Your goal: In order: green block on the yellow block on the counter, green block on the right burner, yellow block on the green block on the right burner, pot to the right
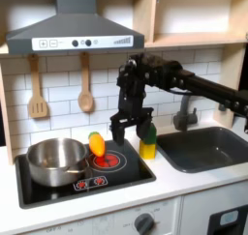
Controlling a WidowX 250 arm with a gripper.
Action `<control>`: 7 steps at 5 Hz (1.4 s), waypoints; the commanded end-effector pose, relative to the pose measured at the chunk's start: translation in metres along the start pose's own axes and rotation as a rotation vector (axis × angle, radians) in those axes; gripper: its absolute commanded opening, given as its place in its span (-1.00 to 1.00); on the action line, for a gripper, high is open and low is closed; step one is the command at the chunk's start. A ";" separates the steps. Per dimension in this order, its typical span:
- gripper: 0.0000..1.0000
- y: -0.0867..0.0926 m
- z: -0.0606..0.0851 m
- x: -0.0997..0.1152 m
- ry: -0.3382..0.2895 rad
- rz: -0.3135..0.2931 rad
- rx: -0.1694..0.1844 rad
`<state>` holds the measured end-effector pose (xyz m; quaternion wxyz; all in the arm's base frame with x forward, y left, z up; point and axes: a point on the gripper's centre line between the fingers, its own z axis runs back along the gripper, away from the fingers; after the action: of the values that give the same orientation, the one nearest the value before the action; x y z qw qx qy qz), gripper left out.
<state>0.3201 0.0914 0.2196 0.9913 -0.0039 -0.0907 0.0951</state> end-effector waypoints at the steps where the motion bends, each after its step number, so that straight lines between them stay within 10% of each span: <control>1: 1.00 -0.011 0.009 0.002 0.002 -0.011 -0.049; 4: 1.00 -0.022 0.005 0.000 -0.003 -0.033 -0.055; 7: 1.00 -0.041 -0.012 -0.008 0.009 -0.095 -0.149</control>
<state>0.3223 0.0496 0.2084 0.9921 -0.0722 -0.0947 0.0383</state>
